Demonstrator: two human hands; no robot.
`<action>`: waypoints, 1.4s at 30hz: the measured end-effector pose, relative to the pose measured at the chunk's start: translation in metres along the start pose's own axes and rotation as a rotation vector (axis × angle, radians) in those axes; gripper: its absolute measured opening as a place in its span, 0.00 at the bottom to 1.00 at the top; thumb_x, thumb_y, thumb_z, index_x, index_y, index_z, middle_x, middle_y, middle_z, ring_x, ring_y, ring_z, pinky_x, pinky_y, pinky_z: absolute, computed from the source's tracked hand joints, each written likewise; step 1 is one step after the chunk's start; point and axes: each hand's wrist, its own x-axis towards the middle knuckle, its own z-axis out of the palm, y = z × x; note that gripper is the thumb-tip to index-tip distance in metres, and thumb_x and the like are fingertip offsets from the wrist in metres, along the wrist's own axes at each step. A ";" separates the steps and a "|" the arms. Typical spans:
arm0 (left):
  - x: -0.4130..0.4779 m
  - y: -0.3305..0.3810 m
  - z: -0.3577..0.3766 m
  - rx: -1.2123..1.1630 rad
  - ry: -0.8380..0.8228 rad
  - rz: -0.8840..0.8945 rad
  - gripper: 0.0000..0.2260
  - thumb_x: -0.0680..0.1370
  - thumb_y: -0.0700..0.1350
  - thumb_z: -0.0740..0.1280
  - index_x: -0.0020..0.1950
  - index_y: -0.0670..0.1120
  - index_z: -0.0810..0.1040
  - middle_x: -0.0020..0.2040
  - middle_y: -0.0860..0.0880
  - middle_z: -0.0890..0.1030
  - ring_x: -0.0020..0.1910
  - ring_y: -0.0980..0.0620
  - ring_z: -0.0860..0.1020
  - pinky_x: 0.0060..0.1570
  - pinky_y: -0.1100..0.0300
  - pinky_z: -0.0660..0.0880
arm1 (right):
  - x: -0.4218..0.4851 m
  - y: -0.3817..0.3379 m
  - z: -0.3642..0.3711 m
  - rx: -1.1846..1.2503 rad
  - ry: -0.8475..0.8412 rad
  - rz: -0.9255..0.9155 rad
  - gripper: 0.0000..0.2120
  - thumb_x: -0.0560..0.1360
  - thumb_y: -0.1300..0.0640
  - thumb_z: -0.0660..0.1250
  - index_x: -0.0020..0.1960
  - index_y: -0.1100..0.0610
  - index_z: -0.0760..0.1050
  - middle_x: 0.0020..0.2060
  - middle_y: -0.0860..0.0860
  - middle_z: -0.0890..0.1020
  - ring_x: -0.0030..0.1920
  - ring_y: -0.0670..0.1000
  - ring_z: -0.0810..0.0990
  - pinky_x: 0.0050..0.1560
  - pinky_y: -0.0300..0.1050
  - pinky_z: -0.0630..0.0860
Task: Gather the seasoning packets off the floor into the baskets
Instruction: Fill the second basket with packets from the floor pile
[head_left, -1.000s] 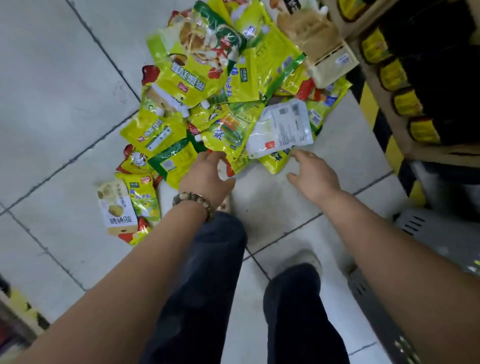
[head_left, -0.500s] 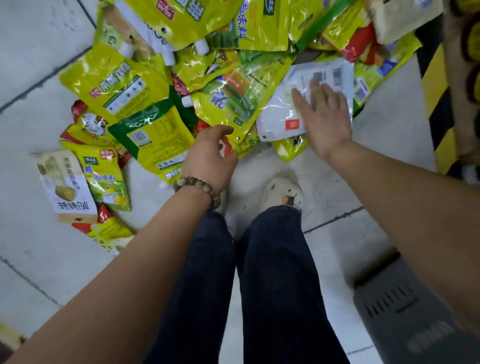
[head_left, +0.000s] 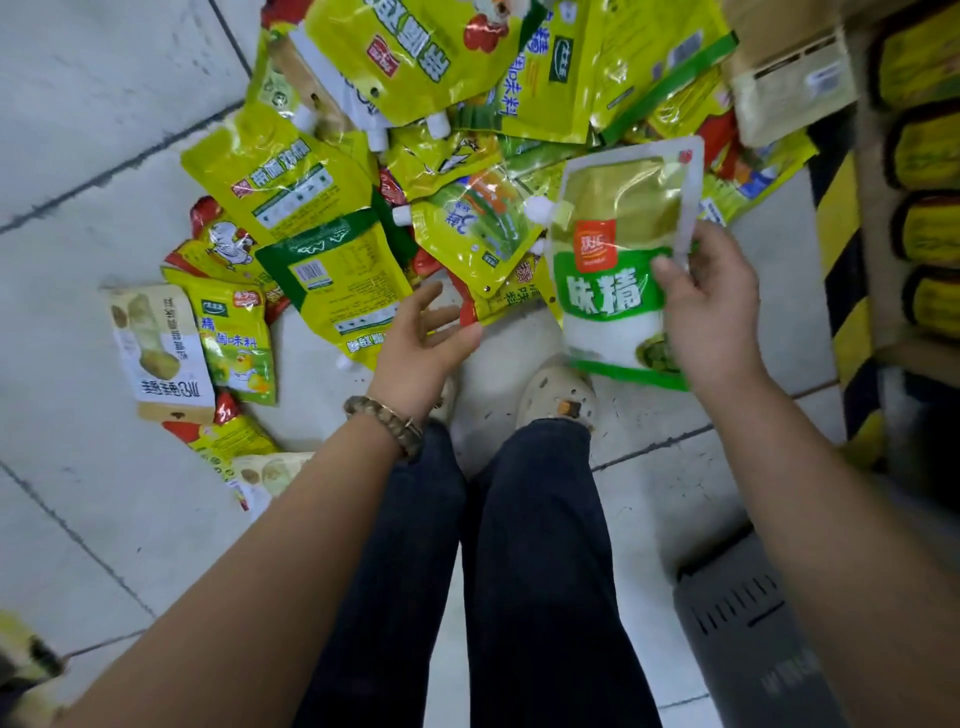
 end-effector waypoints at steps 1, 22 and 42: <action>-0.001 0.001 -0.002 -0.034 -0.048 -0.021 0.29 0.74 0.43 0.71 0.72 0.47 0.63 0.63 0.45 0.74 0.54 0.54 0.76 0.46 0.68 0.74 | -0.006 -0.011 0.005 0.126 -0.057 0.048 0.13 0.77 0.70 0.60 0.53 0.53 0.74 0.47 0.46 0.80 0.47 0.36 0.79 0.49 0.35 0.76; 0.000 -0.103 -0.128 -0.382 0.637 -0.163 0.07 0.72 0.35 0.70 0.46 0.46 0.80 0.37 0.55 0.83 0.36 0.56 0.82 0.40 0.62 0.79 | 0.009 0.010 0.263 -0.523 -0.254 0.319 0.30 0.71 0.43 0.71 0.65 0.56 0.66 0.62 0.54 0.77 0.63 0.58 0.74 0.61 0.51 0.66; 0.020 -0.024 -0.104 -0.230 0.439 -0.046 0.19 0.82 0.51 0.54 0.65 0.40 0.72 0.57 0.43 0.77 0.53 0.52 0.76 0.52 0.68 0.71 | 0.002 -0.059 0.170 0.196 -0.452 0.076 0.12 0.72 0.62 0.68 0.52 0.50 0.72 0.50 0.49 0.81 0.53 0.51 0.81 0.59 0.55 0.76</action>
